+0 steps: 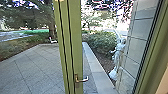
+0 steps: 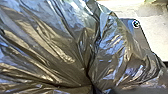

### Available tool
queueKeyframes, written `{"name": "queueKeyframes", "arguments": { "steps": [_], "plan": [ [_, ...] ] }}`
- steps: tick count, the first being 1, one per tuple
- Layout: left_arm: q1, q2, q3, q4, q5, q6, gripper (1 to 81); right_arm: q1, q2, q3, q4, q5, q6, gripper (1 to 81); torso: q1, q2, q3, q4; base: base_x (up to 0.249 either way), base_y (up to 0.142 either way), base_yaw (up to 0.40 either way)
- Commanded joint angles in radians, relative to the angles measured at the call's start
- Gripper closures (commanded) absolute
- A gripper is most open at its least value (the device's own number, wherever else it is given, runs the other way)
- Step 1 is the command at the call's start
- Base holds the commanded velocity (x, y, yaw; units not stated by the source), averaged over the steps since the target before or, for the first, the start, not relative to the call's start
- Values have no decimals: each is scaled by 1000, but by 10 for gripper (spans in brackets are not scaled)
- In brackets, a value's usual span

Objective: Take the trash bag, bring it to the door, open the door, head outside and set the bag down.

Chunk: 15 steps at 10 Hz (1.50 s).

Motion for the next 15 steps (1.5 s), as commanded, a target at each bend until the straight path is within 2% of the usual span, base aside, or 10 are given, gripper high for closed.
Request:
{"name": "queueKeyframes", "arguments": {
  "steps": [1,15],
  "plan": [
    [-55,-4,6,10,57,3,811,46,3,13,-7,-64,-5,10,0,0,0,0,0,0,256],
    [-55,-5,4,10,57,2,811,44,5,9,-6,-64,-6,10,0,0,0,0,0,0,258]
  ]
}}
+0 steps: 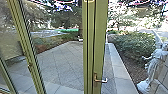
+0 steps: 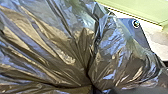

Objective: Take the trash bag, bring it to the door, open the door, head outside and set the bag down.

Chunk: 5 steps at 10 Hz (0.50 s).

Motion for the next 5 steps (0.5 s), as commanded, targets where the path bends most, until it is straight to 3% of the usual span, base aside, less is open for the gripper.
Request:
{"name": "queueKeyframes", "arguments": {
  "steps": [1,5],
  "plan": [
    [-57,-6,4,10,58,2,811,47,2,10,-4,-63,-6,10,0,0,0,0,0,0,245],
    [-57,-7,4,10,59,2,811,47,2,8,-4,-63,-6,10,0,0,0,0,0,0,110]
  ]
}}
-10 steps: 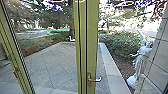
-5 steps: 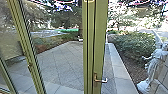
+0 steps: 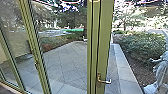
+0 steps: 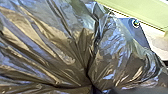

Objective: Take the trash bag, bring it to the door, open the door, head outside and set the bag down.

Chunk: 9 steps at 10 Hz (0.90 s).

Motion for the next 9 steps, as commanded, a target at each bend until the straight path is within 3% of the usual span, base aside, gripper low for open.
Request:
{"name": "queueKeyframes", "arguments": {
  "steps": [1,7,9],
  "plan": [
    [-58,-6,4,10,58,2,811,47,2,9,-3,-64,-6,10,0,0,0,0,0,0,0],
    [-63,-12,7,-1,61,-4,811,45,0,9,3,-64,-3,10,0,0,0,0,15,0,0],
    [-63,-36,38,-2,98,-4,811,42,-17,30,1,-64,-4,10,0,0,0,0,0,0,0]
  ]
}}
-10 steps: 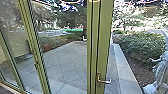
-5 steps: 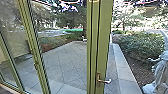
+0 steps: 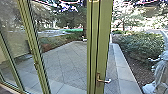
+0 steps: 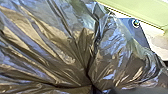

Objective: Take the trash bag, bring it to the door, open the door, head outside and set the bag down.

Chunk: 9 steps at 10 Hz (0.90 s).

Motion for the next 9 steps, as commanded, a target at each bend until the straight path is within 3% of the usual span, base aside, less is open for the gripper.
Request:
{"name": "queueKeyframes", "arguments": {
  "steps": [1,4,7,9],
  "plan": [
    [-57,-53,71,-1,84,-4,811,36,-44,84,-1,-63,-4,10,0,0,0,0,0,0,0],
    [-57,-146,214,-1,84,-8,811,36,-238,376,12,-61,0,10,0,0,0,0,0,0,0],
    [-57,-181,249,-3,88,-11,811,38,-437,627,15,-21,3,10,0,0,0,0,0,0,0],
    [-57,-189,257,5,147,-4,811,35,-570,824,12,12,5,10,0,0,0,0,0,0,0]
  ]
}}
